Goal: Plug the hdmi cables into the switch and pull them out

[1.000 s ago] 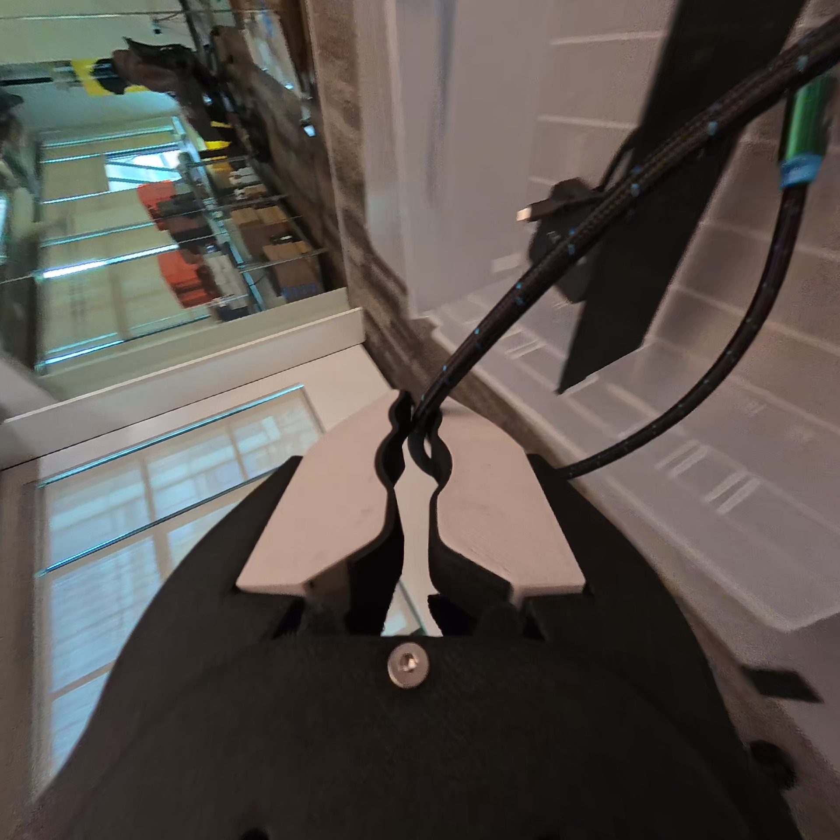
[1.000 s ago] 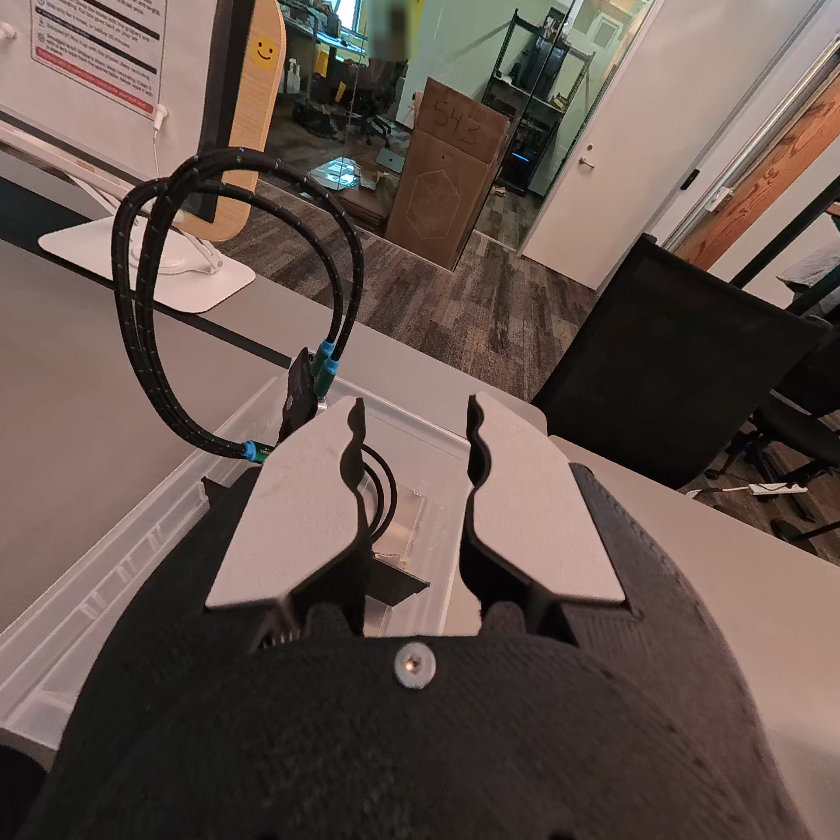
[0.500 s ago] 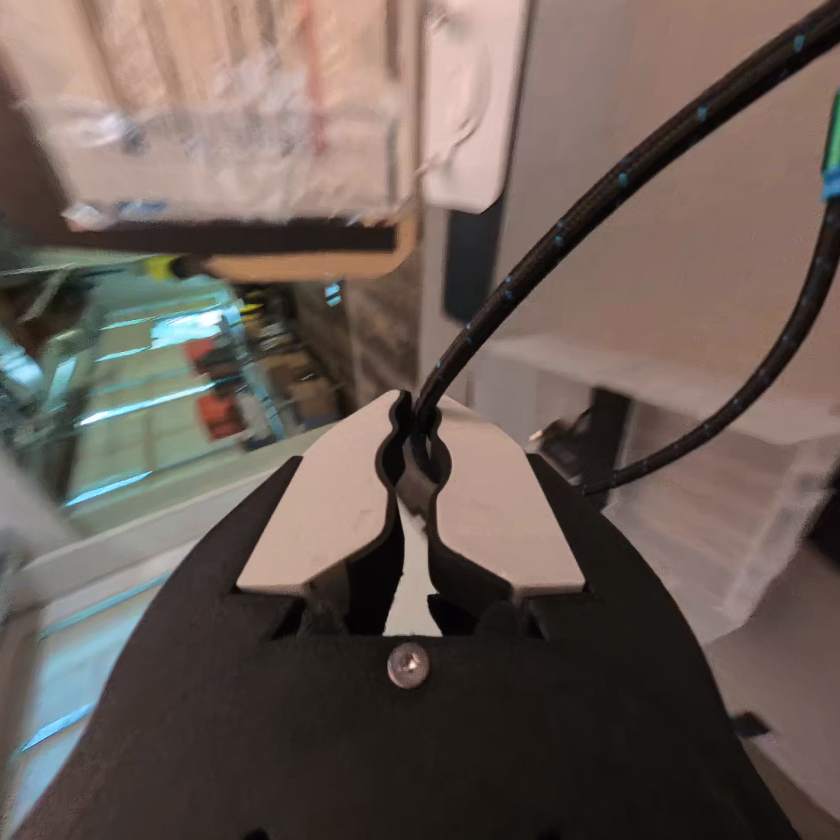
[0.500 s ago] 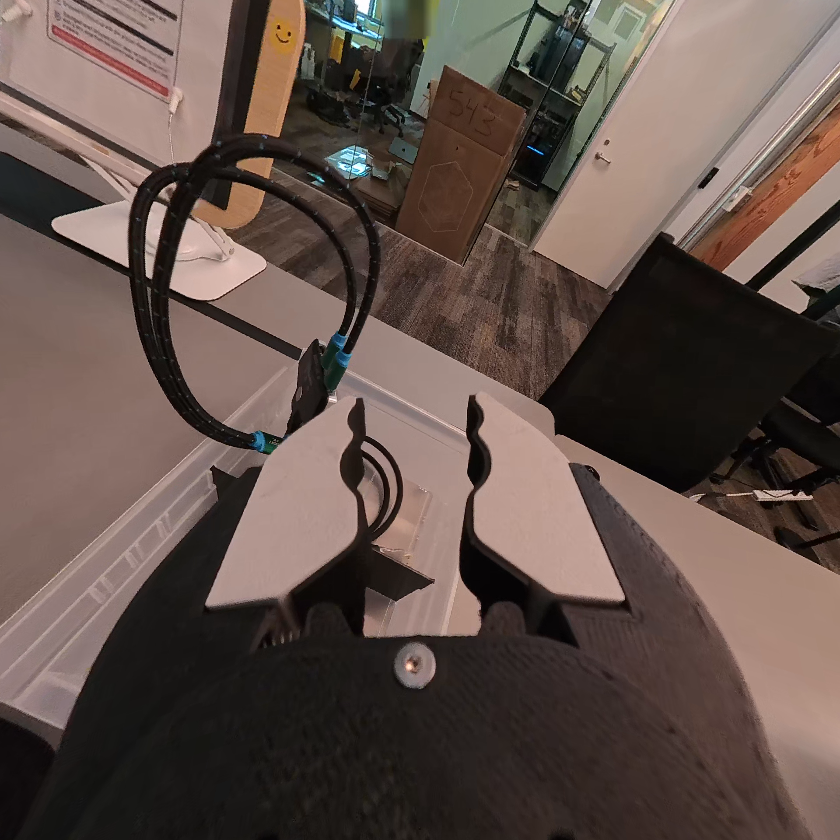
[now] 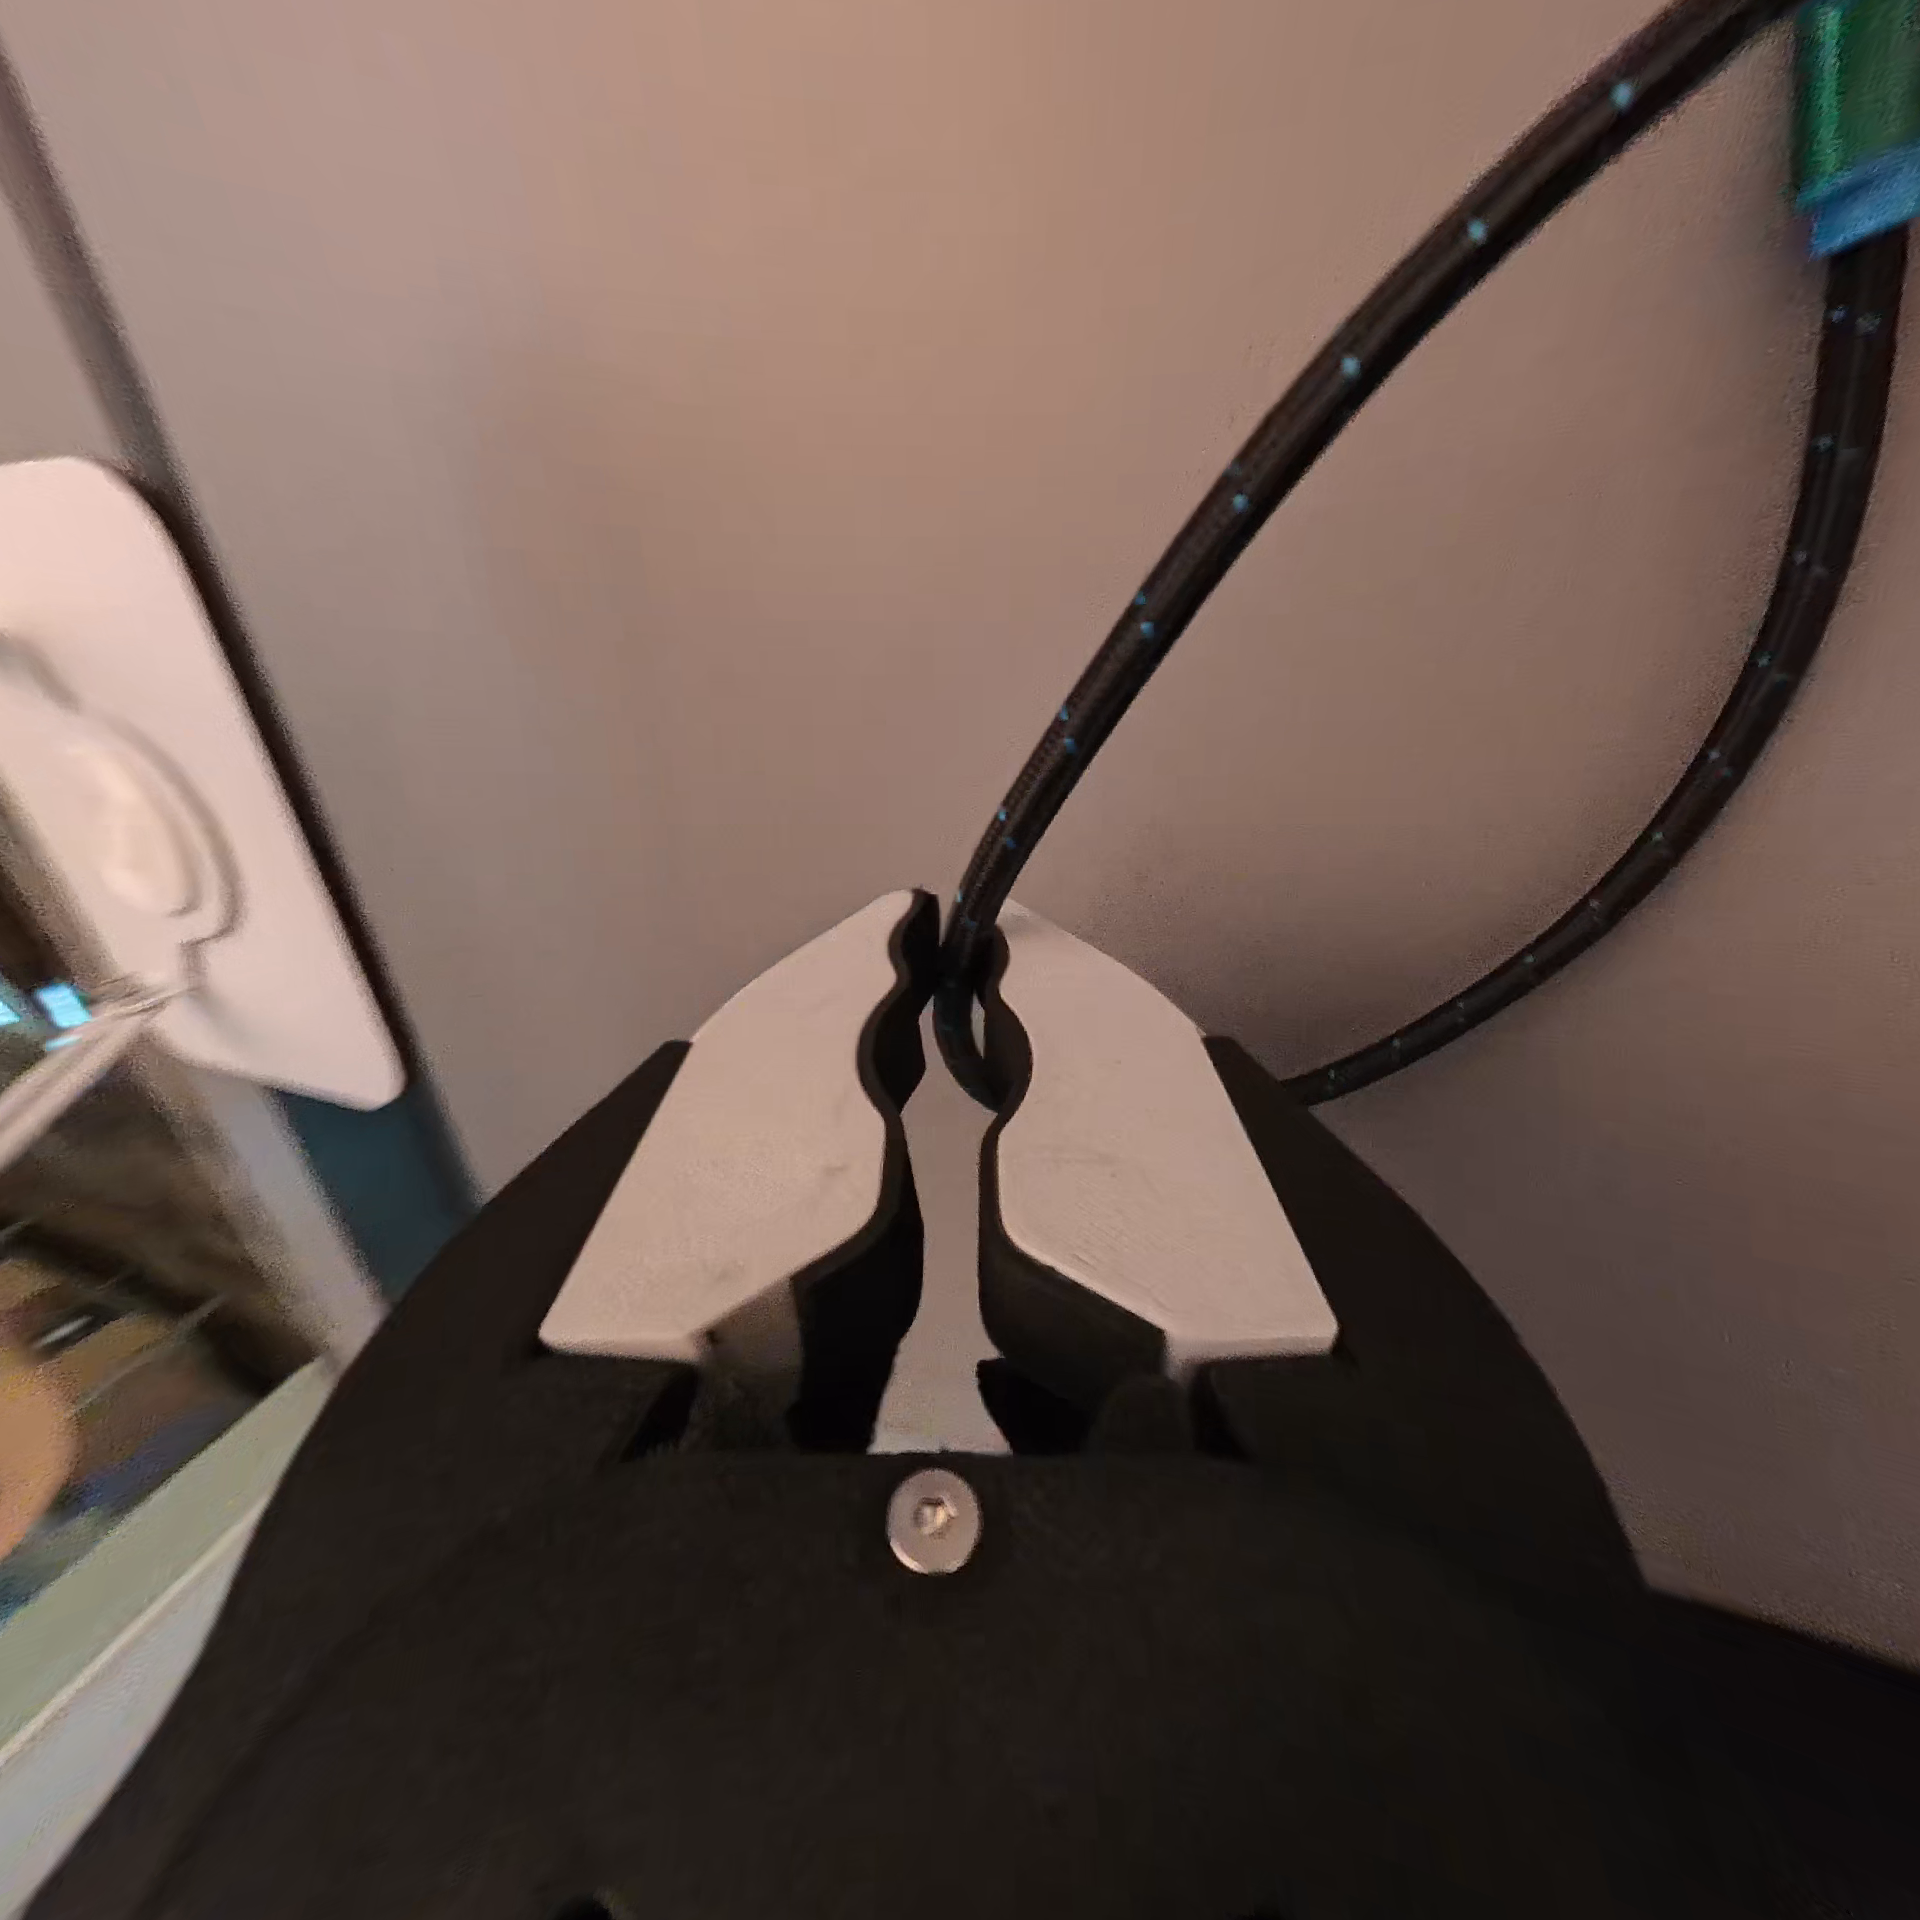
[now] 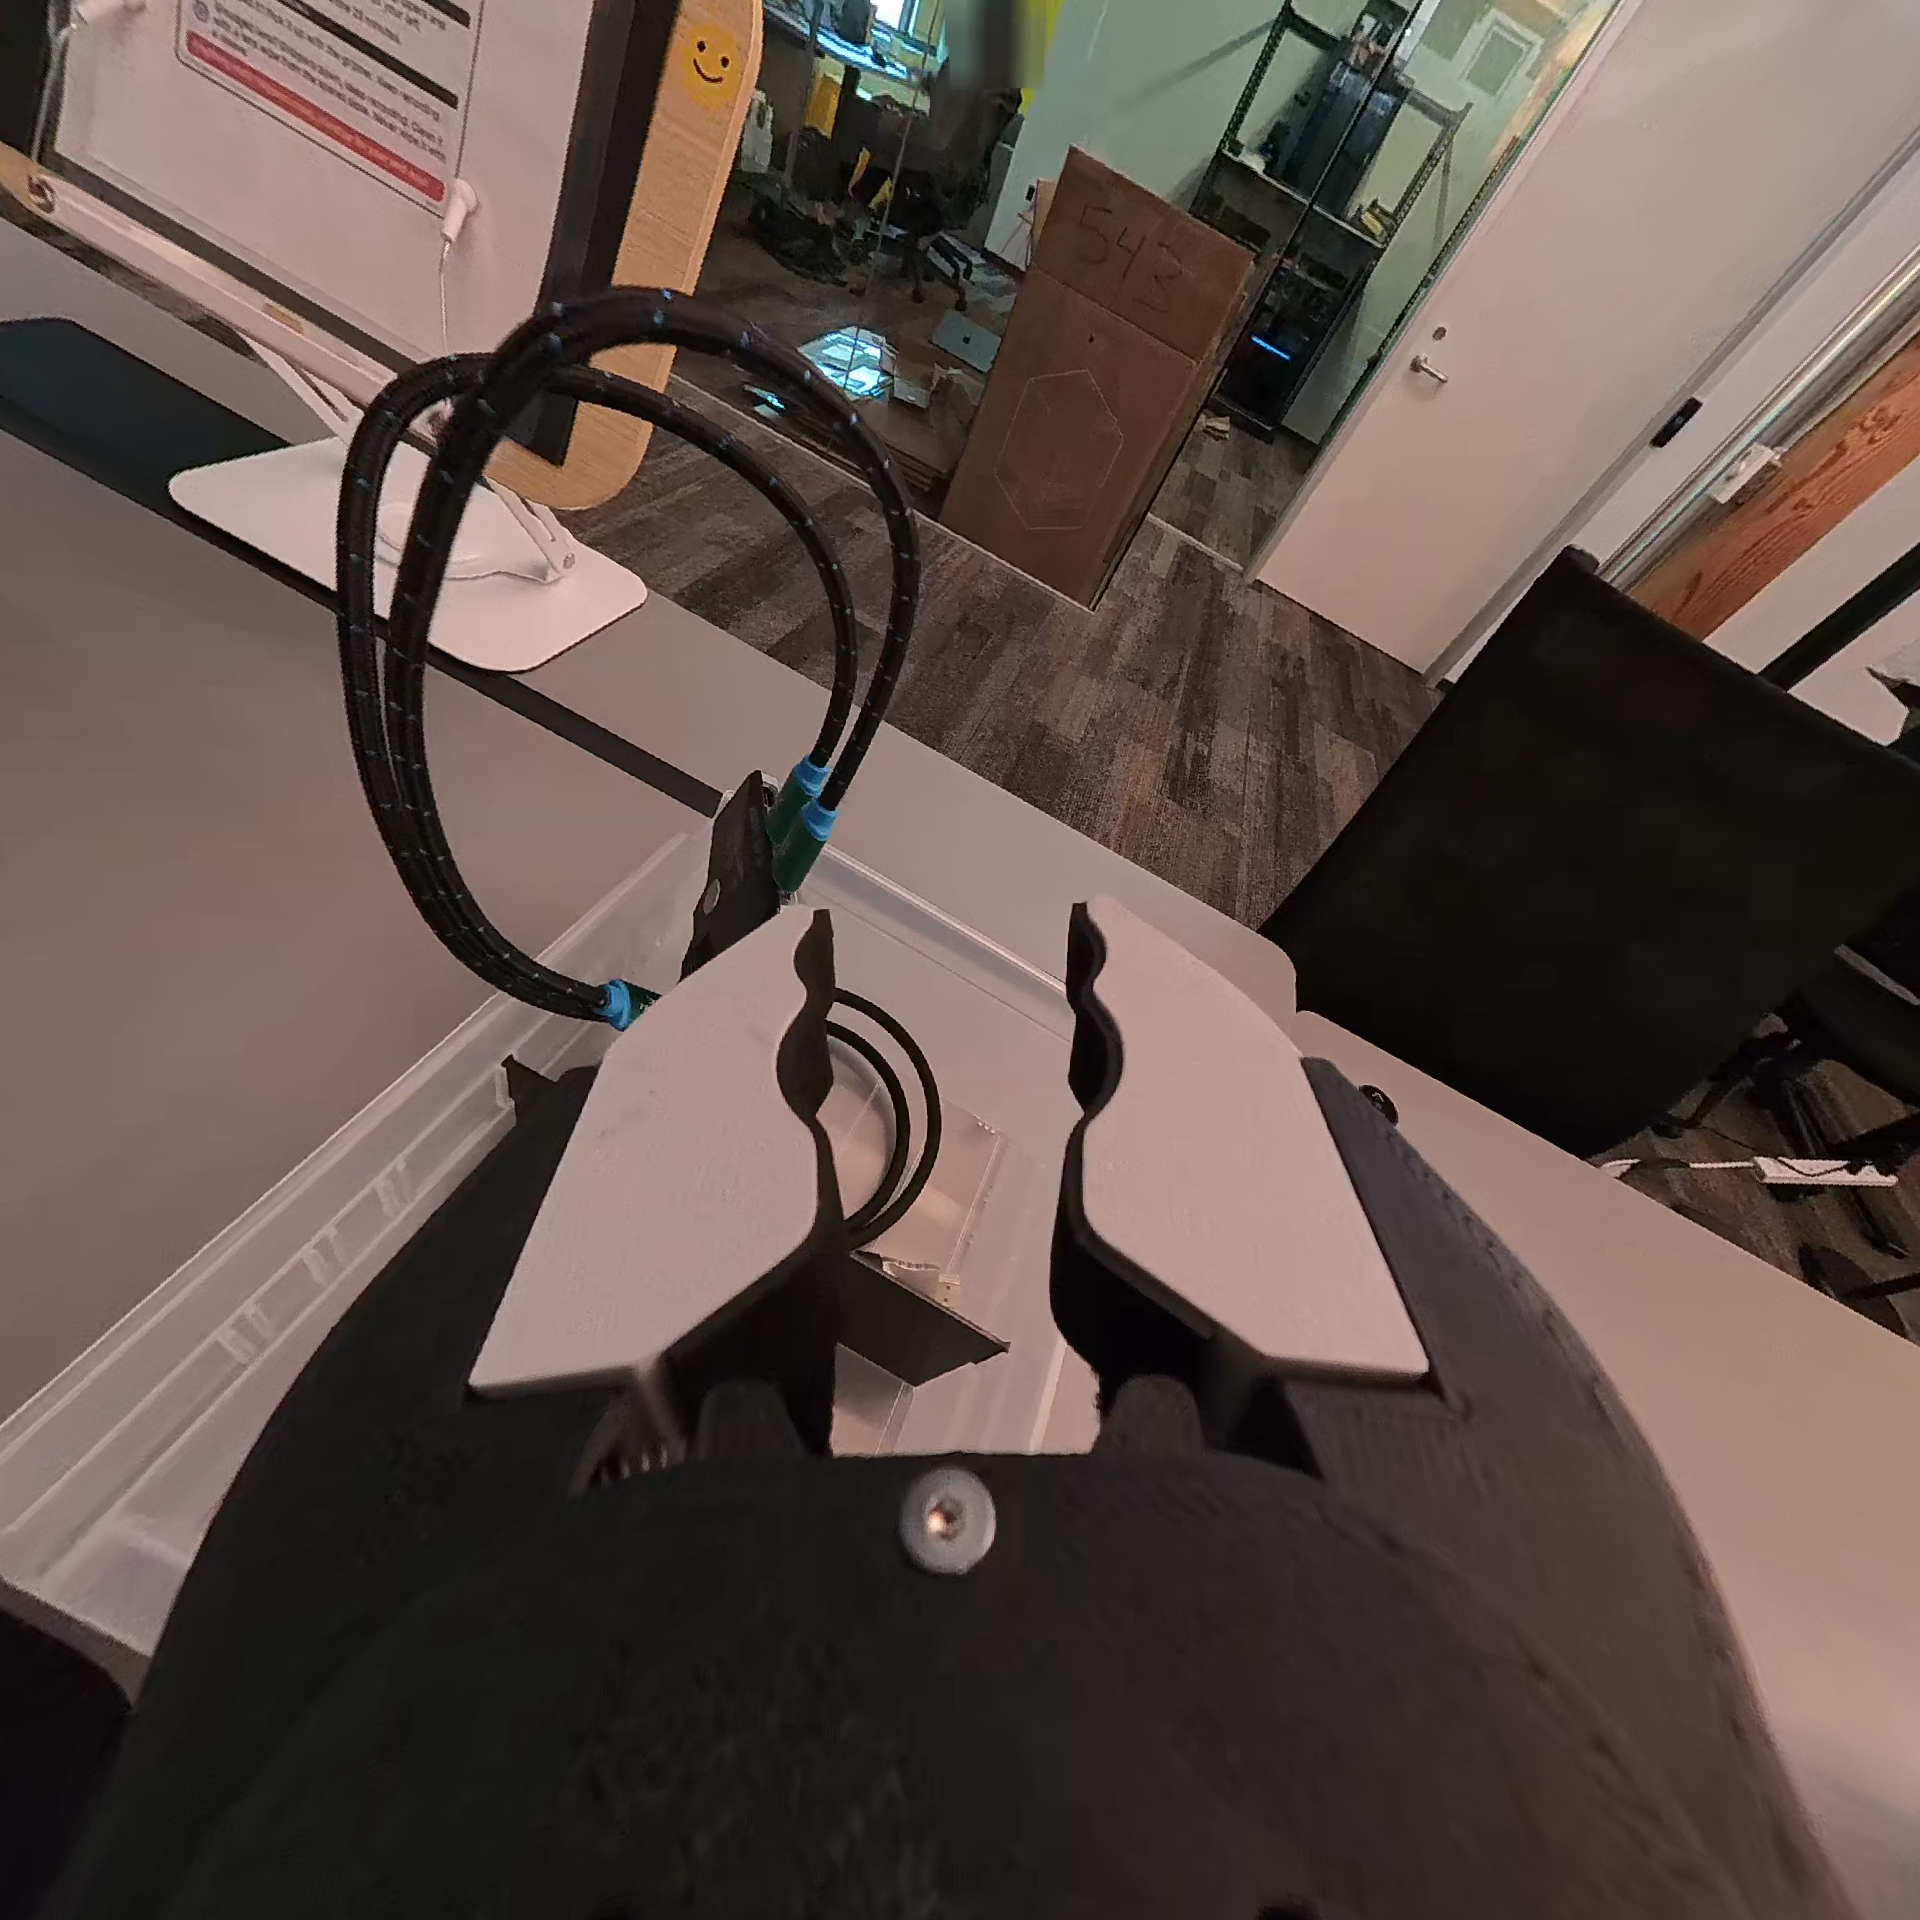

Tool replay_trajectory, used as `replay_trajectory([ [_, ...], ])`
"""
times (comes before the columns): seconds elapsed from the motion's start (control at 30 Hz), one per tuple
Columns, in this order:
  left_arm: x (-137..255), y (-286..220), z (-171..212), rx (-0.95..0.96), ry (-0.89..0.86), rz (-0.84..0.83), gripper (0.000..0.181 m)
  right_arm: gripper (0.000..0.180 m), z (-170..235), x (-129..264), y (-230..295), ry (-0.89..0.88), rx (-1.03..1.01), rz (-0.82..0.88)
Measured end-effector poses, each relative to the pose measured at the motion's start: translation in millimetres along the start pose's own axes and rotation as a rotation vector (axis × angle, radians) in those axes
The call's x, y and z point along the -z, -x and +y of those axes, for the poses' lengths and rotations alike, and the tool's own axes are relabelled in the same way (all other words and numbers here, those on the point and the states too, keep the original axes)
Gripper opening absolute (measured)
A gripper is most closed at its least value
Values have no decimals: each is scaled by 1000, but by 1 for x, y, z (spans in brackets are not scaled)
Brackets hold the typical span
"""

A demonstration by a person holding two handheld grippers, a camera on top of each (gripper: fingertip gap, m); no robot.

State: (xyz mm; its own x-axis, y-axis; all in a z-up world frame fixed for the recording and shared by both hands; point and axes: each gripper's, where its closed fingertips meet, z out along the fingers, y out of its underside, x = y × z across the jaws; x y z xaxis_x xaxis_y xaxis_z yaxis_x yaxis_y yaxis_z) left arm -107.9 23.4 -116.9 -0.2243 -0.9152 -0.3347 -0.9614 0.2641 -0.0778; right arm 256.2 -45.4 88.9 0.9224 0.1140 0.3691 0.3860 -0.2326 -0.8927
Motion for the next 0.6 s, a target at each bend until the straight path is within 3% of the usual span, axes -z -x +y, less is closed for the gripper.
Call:
replay_trajectory([
  [0.03, -6, -6, -6, 36, -35, 44, 6, 44, 1, -1, 0, 4, -1, -2],
  [0.13, -11, -12, -21, 123, -145, 82, 37, 44, 4, -2, -1, 18, 0, 2],
  [0.27, 32, 19, -9, 281, -324, -13, 58, 44, 3, -3, 0, 25, 11, 5],
  [0.33, 64, 51, 34, 388, -359, -135, 52, 44, 2, -3, 2, 33, 20, 6],
  [0.43, 96, 87, 142, 621, -264, -216, 48, 44, 1, -6, 4, 45, 35, 10],
  [0.53, 97, 97, 259, 908, -64, -226, 50, 44, 2, -9, 6, 69, 58, 20],
  [0.6, 84, 91, 302, 1075, -30, -157, 54, 44, 3, -10, 6, 88, 76, 28],
])
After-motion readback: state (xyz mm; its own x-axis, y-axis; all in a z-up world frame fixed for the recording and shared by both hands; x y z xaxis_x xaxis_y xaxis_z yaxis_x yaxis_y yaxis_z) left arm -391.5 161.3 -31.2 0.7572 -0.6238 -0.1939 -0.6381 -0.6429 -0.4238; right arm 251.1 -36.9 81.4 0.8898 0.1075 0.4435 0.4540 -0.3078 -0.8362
